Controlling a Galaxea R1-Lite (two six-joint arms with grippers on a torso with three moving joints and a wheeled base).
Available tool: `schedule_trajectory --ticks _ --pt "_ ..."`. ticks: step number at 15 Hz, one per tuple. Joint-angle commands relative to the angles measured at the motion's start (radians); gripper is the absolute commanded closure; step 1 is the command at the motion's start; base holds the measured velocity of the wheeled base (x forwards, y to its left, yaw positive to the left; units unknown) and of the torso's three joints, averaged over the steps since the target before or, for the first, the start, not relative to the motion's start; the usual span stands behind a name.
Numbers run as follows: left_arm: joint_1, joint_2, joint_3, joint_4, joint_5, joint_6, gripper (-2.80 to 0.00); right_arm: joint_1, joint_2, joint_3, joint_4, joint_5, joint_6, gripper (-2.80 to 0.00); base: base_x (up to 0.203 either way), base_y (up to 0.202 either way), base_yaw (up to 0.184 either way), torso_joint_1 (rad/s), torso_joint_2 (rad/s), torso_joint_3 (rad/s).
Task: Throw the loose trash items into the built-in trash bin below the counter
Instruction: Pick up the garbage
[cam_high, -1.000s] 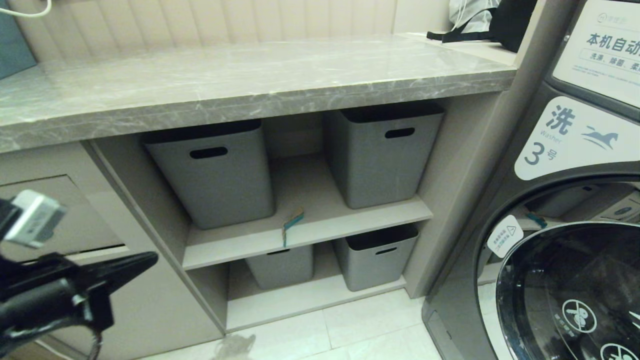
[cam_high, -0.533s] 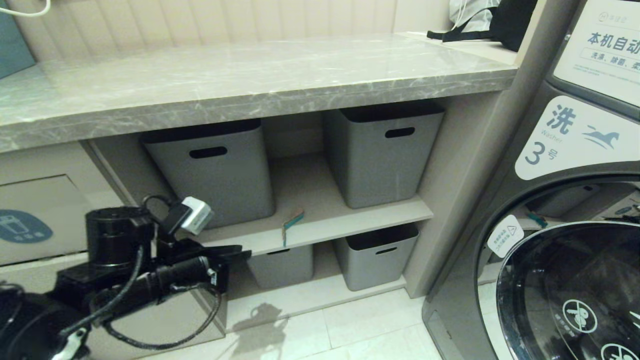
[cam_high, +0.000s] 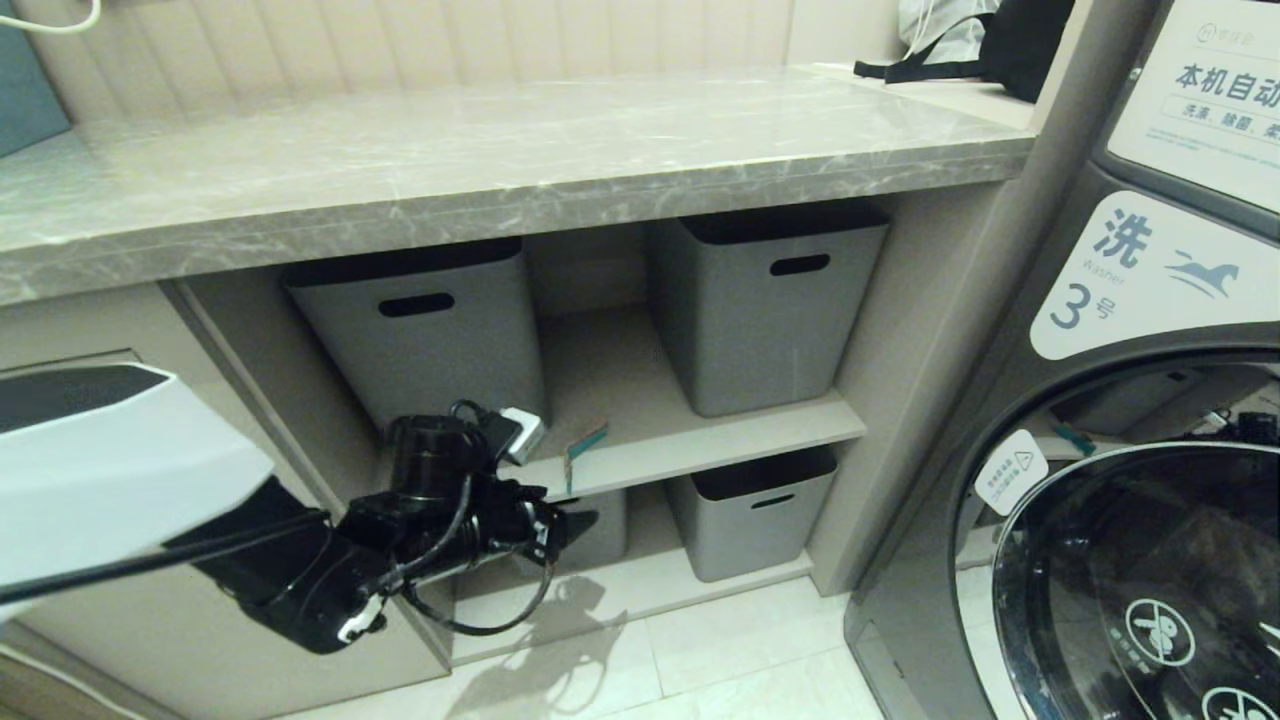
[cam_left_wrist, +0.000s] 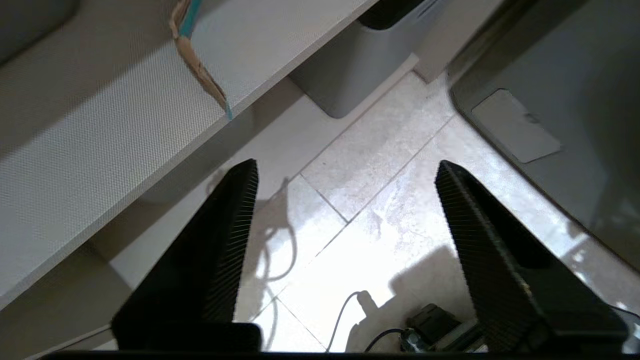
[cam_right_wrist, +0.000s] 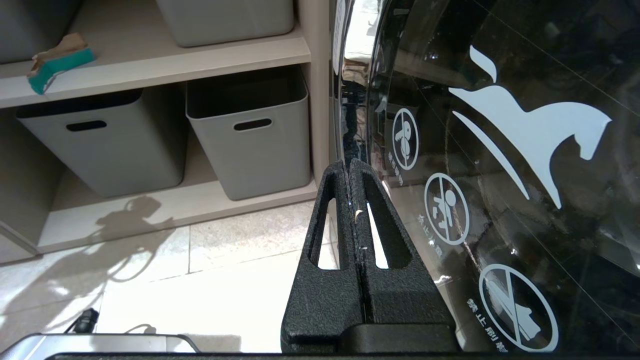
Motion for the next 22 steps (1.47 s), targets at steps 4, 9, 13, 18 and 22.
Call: schedule_trajectory --ticks 4,9,13,18,22 --pt "-0.017 0.104 -0.117 0.05 0.106 -0.011 -2.8 0.0 0.0 0.0 0.0 0.0 0.0 0.0 0.0 0.0 0.0 0.0 0.0 0.0" --pt "-0.016 0.167 -0.205 0.062 0.205 -0.012 -2.8 0.0 0.0 0.0 0.0 0.0 0.0 0.0 0.0 0.0 0.0 0.0 0.0 0.0" --pt "-0.012 0.222 -0.279 0.065 0.25 -0.013 -2.8 0.0 0.0 0.0 0.0 0.0 0.0 0.0 0.0 0.0 0.0 0.0 0.0 0.0" --pt "0.009 0.278 -0.396 0.122 0.263 -0.013 -2.8 0.0 0.0 0.0 0.0 0.0 0.0 0.0 0.0 0.0 0.0 0.0 0.0 0.0" --pt "0.022 0.297 -0.406 0.122 0.263 -0.013 -2.8 0.0 0.0 0.0 0.0 0.0 0.0 0.0 0.0 0.0 0.0 0.0 0.0 0.0"
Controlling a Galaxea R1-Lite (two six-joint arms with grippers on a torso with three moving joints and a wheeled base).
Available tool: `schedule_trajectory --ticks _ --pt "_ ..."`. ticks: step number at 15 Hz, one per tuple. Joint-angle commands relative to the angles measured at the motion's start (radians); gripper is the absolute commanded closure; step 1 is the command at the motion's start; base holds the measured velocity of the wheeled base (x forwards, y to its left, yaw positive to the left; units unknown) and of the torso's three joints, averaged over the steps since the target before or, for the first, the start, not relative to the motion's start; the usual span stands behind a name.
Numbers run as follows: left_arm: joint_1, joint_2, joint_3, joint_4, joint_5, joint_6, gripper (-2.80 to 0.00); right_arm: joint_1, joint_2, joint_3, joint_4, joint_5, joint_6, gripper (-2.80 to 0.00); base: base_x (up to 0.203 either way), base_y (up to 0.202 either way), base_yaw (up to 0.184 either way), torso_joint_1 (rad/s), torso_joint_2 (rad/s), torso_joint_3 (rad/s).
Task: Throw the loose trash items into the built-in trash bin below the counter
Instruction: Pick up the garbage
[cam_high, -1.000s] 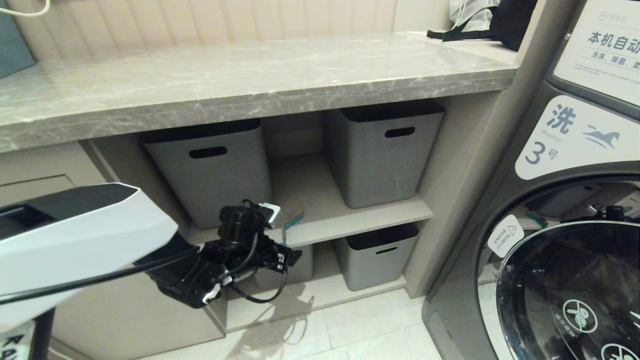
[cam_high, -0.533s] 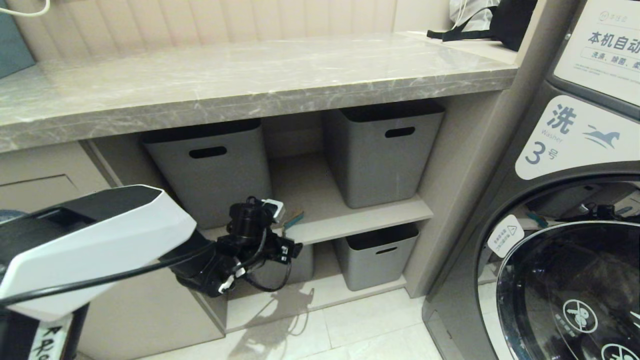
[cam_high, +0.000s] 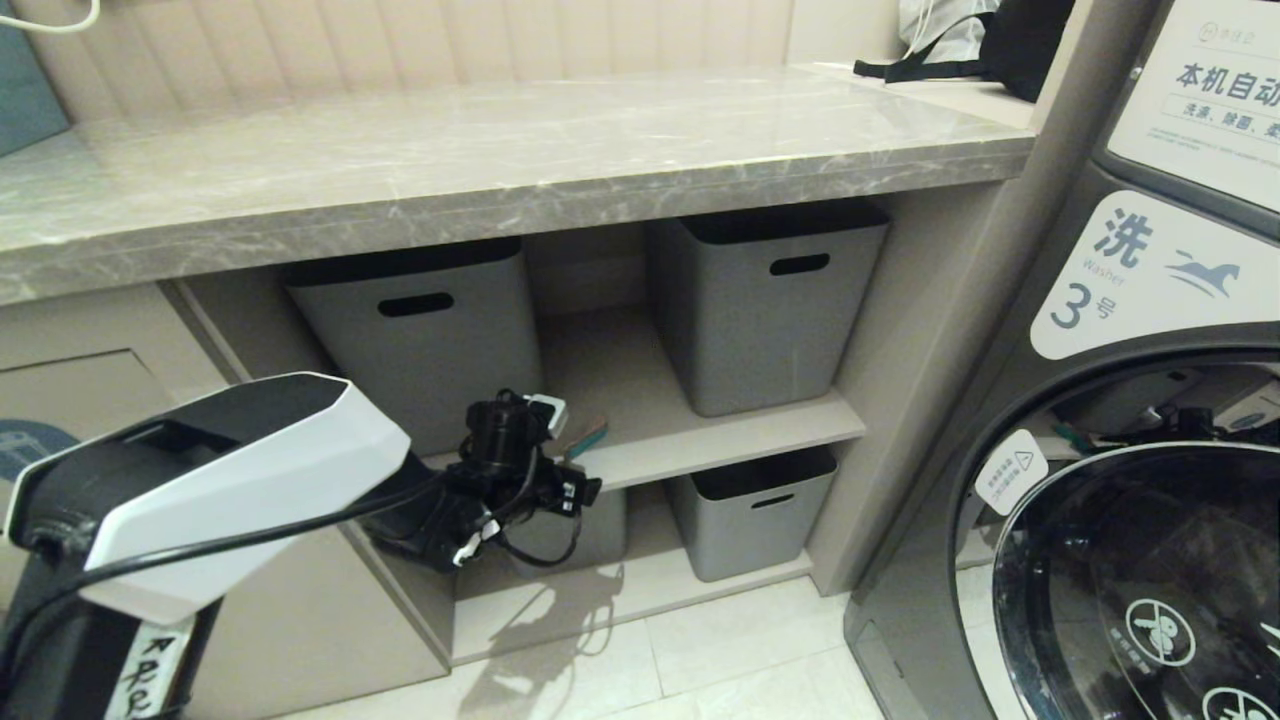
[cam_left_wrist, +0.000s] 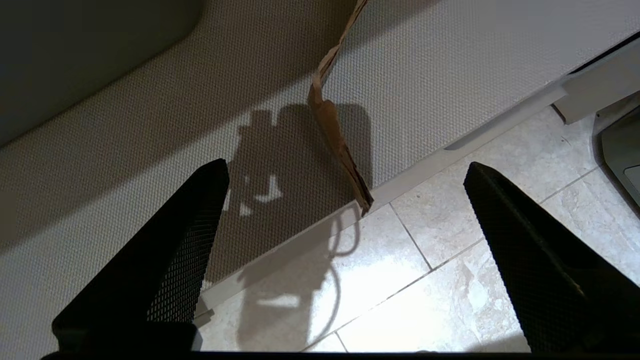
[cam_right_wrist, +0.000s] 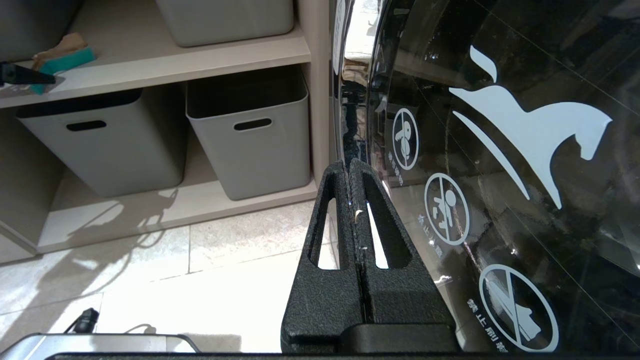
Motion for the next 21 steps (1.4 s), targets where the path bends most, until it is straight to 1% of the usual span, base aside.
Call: schedule_trajectory --ticks 1,4,5,12,16,18,19,21 --pt "0.005 0.014 -0.011 -0.004 0.001 0.001 -2.8 0.0 0.0 0.0 0.0 0.0 0.0 0.0 0.0 0.0 0.0 0.0 0.0 0.0" --pt "0.007 0.027 -0.034 -0.004 0.001 0.001 -2.8 0.0 0.0 0.0 0.0 0.0 0.0 0.0 0.0 0.0 0.0 0.0 0.0 0.0" --pt "0.007 0.04 -0.052 -0.004 0.001 0.002 0.0 0.0 0.0 0.0 0.0 0.0 0.0 0.0 0.0 0.0 0.0 0.0 0.0 0.0" --pt "0.017 0.108 -0.128 -0.004 0.002 0.003 0.0 0.0 0.0 0.0 0.0 -0.001 0.0 0.0 0.0 0.0 0.0 0.0 0.0 0.0" --pt "0.017 0.088 -0.121 -0.004 0.002 0.0 0.0 0.0 0.0 0.0 0.0 0.0 0.0 0.0 0.0 0.0 0.0 0.0 0.0 0.0" --pt "0.015 0.028 -0.08 -0.003 0.002 -0.001 0.0 0.0 0.0 0.0 0.0 0.0 0.0 0.0 0.0 0.0 0.0 0.0 0.0 0.0" --pt "0.011 -0.026 -0.033 -0.004 0.001 -0.002 0.0 0.0 0.0 0.0 0.0 0.0 0.0 0.0 0.0 0.0 0.0 0.0 0.0 0.0" --pt "0.001 -0.17 0.095 -0.009 -0.003 -0.004 0.0 0.0 0.0 0.0 0.0 0.0 0.0 0.0 0.0 0.0 0.0 0.0 0.0 0.0"
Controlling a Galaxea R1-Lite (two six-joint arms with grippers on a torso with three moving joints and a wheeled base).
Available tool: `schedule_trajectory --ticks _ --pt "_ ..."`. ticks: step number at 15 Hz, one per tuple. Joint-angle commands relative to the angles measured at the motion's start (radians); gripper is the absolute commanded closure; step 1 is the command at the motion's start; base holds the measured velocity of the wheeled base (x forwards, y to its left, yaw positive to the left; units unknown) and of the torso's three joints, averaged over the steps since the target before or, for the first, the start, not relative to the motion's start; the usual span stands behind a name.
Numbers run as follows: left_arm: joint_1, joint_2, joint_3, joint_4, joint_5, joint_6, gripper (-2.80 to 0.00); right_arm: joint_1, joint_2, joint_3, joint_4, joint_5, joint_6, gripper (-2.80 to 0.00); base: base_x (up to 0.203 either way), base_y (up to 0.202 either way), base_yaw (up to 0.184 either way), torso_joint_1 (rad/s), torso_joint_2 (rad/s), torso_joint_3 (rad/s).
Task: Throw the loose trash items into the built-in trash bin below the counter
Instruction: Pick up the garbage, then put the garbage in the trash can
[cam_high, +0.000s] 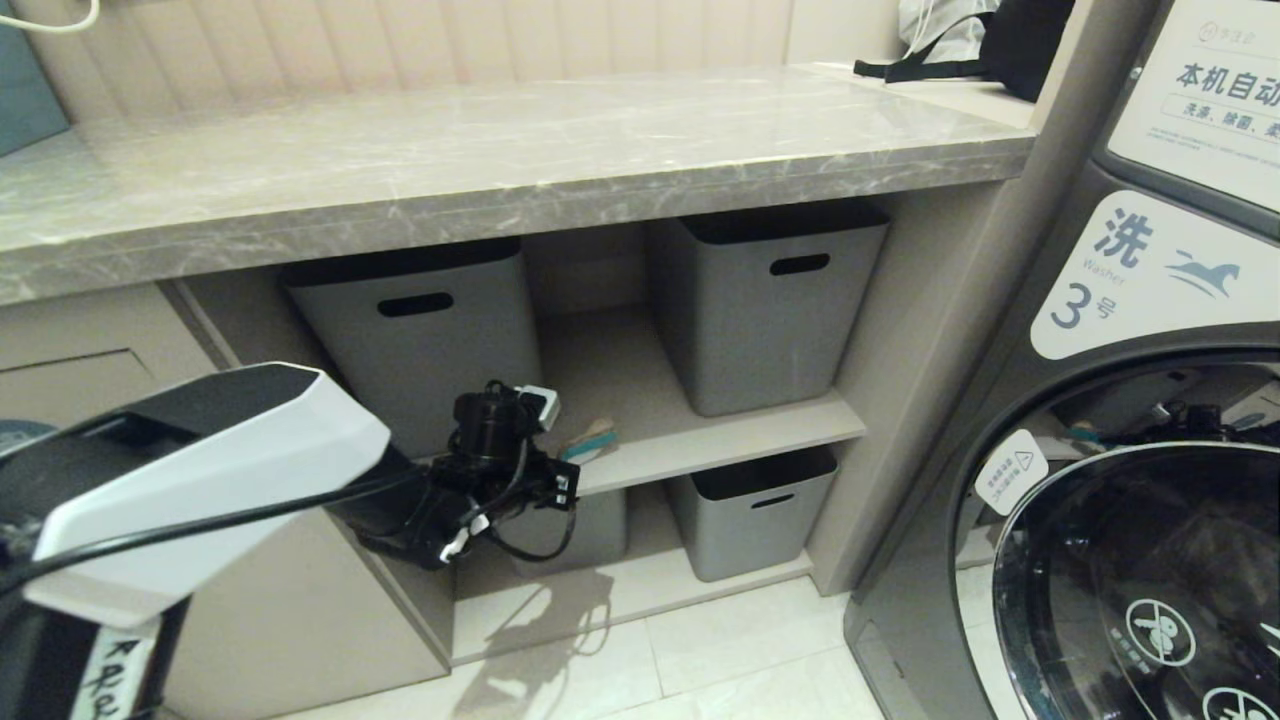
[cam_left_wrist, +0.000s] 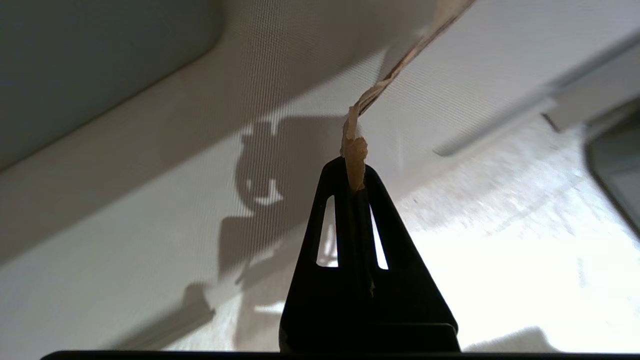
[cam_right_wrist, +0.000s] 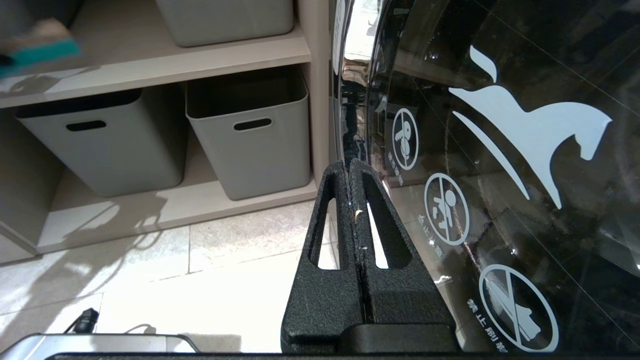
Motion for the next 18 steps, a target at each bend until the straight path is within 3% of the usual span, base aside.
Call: schedule_trajectory --ticks 1,13,18 --pt "-0.008 -0.176 0.103 -0.007 -0.001 0.0 0.0 0.0 0.0 0.0 0.0 0.0 0.0 0.0 0.0 0.0 0.0 0.0 0.0 0.0" --pt "0.001 -1.06 0.797 -0.01 -0.065 0.012 0.0 0.0 0.0 0.0 0.0 0.0 0.0 0.0 0.0 0.0 0.0 0.0 0.0 0.0" --pt "0.178 -1.362 1.065 -0.005 -0.228 0.097 0.0 0.0 0.0 0.0 0.0 0.0 0.0 0.0 0.0 0.0 0.0 0.0 0.0 0.0"
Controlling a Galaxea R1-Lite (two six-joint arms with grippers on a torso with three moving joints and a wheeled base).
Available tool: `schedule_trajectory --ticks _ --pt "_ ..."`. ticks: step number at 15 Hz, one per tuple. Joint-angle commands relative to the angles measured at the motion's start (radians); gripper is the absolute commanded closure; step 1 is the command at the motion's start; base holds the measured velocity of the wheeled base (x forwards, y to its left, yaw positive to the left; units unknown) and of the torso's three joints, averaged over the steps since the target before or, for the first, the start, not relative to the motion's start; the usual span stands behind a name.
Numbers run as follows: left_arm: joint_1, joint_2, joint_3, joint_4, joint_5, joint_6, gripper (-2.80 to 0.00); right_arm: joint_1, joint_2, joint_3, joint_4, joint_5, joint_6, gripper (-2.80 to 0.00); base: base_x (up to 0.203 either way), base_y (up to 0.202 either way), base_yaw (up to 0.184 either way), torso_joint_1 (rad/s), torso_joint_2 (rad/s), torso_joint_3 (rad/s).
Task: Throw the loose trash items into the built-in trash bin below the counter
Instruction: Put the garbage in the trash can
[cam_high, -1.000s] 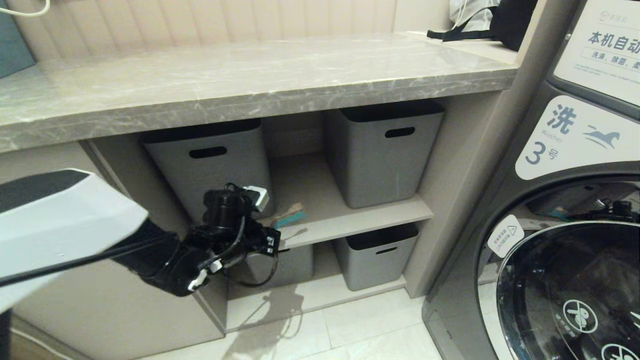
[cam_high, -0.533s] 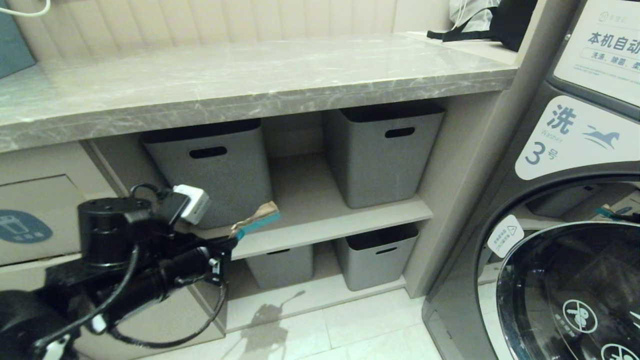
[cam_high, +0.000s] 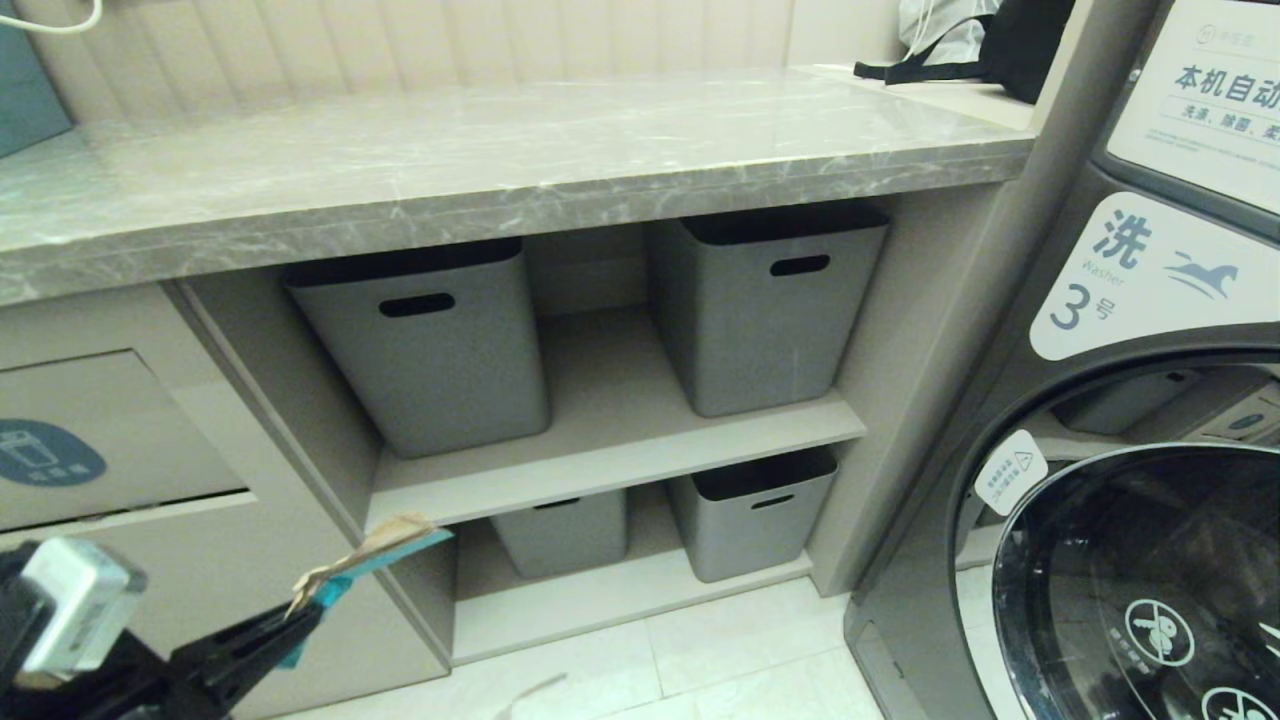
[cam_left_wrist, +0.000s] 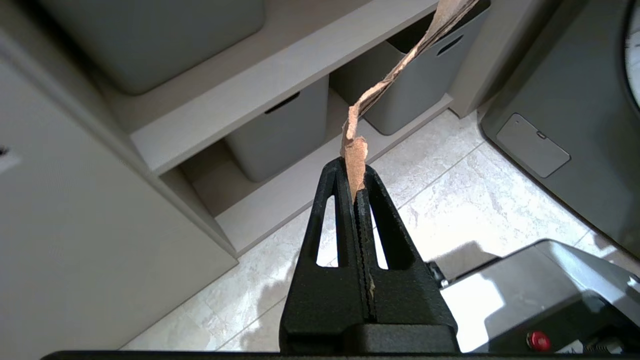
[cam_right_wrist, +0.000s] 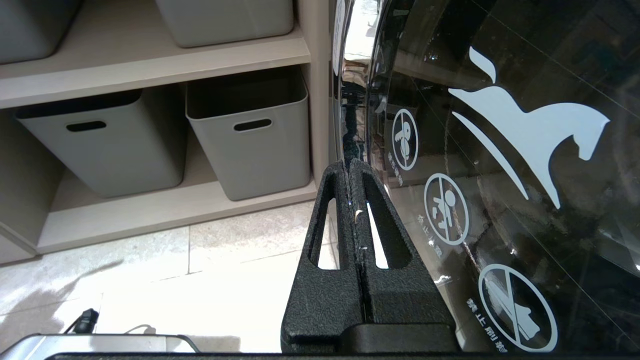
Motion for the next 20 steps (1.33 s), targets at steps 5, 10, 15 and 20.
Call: schedule_trajectory --ticks 5,10,15,20 --pt "0.223 -0.209 0.093 0.042 -0.147 0.011 0.0 -0.001 0.0 0.0 0.0 0.0 0.0 0.0 0.0 0.0 0.0 0.0 0.0 0.0" --pt "0.382 -0.237 0.093 0.125 -0.154 0.061 0.0 0.0 0.0 0.0 0.0 0.0 0.0 0.0 0.0 0.0 0.0 0.0 0.0 0.0" --pt "0.599 -0.246 0.093 0.13 -0.145 0.052 0.0 0.0 0.0 0.0 0.0 0.0 0.0 0.0 0.0 0.0 0.0 0.0 0.0 0.0" --pt "0.837 -0.186 0.093 0.051 -0.124 0.046 0.0 0.0 0.0 0.0 0.0 0.0 0.0 0.0 0.0 0.0 0.0 0.0 0.0 0.0"
